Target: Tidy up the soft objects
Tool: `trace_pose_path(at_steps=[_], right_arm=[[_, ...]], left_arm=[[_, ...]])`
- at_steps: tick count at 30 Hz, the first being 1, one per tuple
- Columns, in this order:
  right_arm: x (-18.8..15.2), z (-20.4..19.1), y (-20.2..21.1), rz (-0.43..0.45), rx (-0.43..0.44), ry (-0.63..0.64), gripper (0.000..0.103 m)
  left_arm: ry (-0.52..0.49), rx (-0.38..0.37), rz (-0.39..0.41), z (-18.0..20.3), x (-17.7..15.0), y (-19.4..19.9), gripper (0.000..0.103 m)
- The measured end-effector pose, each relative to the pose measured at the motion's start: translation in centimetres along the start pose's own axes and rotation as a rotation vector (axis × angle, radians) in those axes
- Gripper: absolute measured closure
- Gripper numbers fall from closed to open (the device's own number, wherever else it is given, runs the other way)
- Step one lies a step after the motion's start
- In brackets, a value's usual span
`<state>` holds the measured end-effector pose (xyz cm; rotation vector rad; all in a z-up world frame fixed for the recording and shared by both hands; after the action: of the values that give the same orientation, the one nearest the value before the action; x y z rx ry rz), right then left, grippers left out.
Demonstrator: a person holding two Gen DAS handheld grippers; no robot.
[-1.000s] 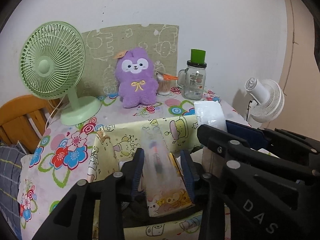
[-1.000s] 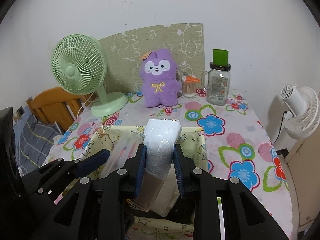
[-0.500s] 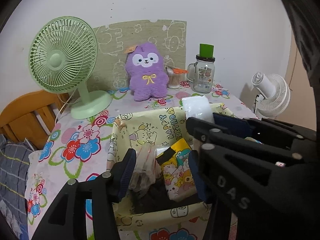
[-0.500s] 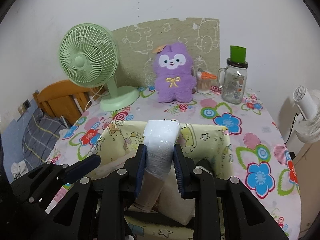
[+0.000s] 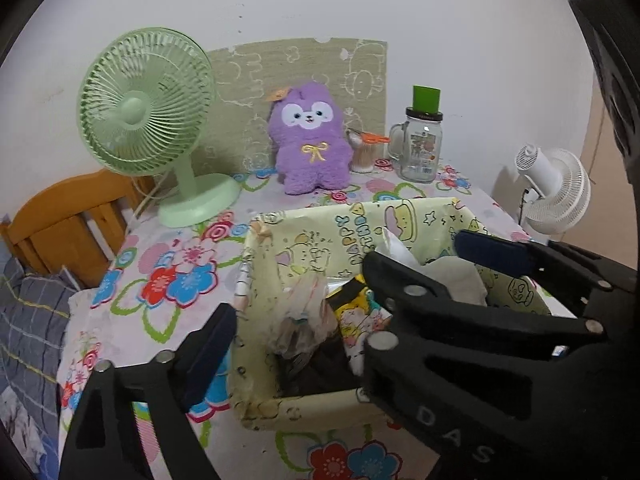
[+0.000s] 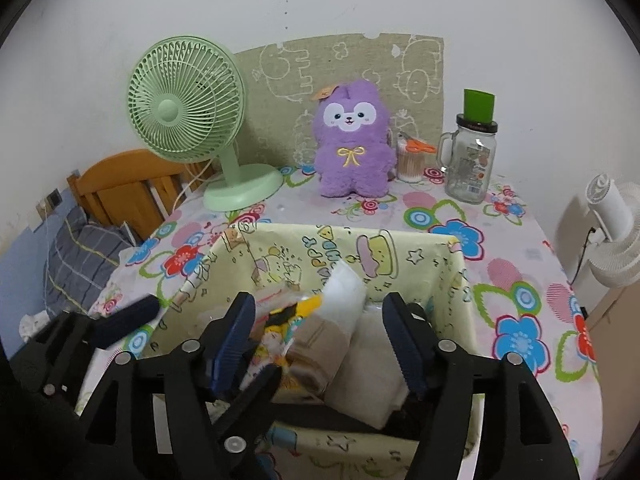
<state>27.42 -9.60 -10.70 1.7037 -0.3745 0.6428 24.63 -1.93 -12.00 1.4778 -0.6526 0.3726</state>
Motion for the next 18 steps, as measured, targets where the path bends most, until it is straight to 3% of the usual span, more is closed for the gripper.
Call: trace_pose_path(at_steps=[2, 4, 10, 18], right_arm=[[-0.2, 0.1, 0.5, 0.011, -0.008, 0.001, 0.029], [-0.5, 0.3, 1.1, 0.021, -0.012, 0.000, 0.027], [-1.2, 0.2, 2.4, 0.038, -0.047, 0.016, 0.027], [-2.7, 0.7, 4.2, 0.054, -0.080, 0.004, 0.026]], left_arm=[[0.006, 0.043, 0.025, -0.3, -0.2, 0.7, 0.000], [0.009, 0.070, 0.058, -0.4, -0.4, 1.4, 0.000], [0.004, -0.035, 0.018, 0.6, -1.2, 1.8, 0.000], [0.007, 0.003, 0.034, 1.7, -2.6, 3.5, 0.000]])
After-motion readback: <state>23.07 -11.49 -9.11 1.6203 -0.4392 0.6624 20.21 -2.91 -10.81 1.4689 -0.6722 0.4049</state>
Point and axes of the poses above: each gripper's, at about its wrist camera, not at the fingertips, and y roughly against the way its jaws point, z to its right, x to its top, the point moved 8 cm from there along -y, roughly the way its jaws point, and after that the axes turned 12 degrees about -z, right-handed, at the moved point
